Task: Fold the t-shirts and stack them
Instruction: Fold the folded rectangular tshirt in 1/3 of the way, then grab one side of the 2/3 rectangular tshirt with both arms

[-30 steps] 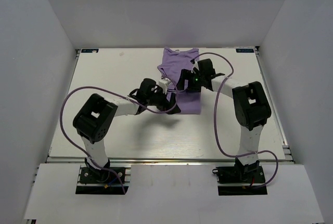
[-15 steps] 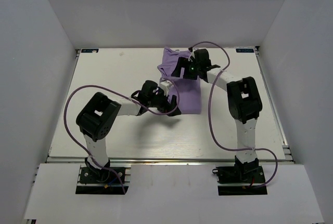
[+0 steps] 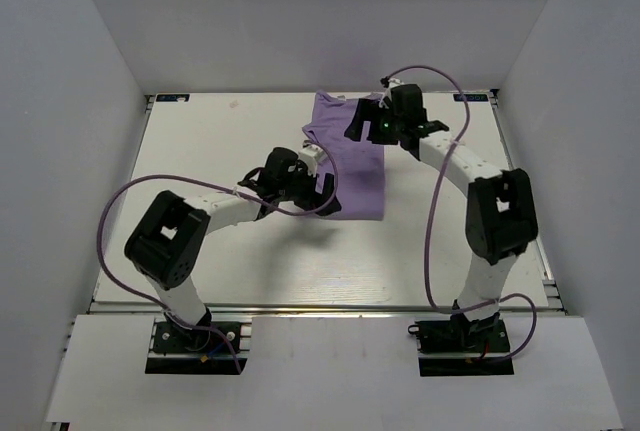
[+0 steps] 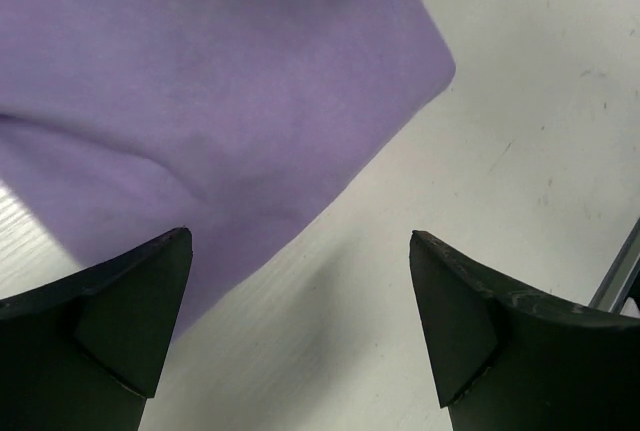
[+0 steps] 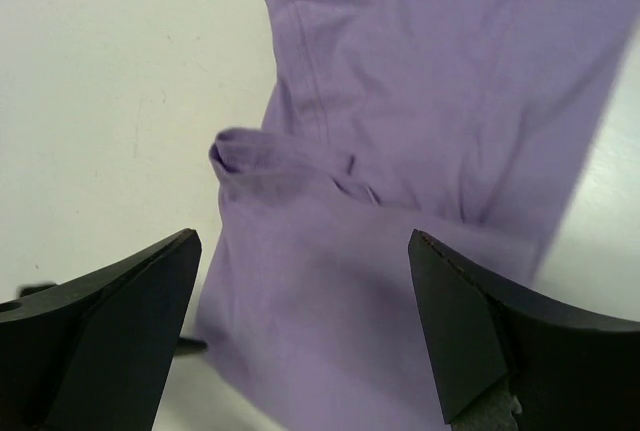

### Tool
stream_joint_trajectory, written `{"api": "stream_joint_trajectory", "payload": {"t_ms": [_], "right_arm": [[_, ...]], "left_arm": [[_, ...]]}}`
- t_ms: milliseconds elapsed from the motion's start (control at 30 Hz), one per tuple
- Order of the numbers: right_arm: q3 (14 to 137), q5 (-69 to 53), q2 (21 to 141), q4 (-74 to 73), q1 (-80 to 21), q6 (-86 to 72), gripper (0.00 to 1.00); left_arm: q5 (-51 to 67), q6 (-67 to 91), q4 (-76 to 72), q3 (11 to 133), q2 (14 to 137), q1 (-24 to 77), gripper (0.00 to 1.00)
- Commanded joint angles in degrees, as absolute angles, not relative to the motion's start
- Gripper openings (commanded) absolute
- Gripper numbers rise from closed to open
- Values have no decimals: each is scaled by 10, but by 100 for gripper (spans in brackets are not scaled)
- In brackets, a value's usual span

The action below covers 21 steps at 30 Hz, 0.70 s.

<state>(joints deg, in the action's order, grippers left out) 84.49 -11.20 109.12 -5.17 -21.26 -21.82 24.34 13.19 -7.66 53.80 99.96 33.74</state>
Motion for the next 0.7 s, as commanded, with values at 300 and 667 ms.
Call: {"api": "stream_joint_trajectory", "payload": {"t_ms": [300, 667], "right_arm": [[564, -73, 868, -110, -190, -247, 90], [489, -116, 897, -85, -188, -258, 80]], "left_arm": [[81, 172, 43, 500, 878, 325, 99], [108, 178, 17, 507, 978, 325, 77]]}}
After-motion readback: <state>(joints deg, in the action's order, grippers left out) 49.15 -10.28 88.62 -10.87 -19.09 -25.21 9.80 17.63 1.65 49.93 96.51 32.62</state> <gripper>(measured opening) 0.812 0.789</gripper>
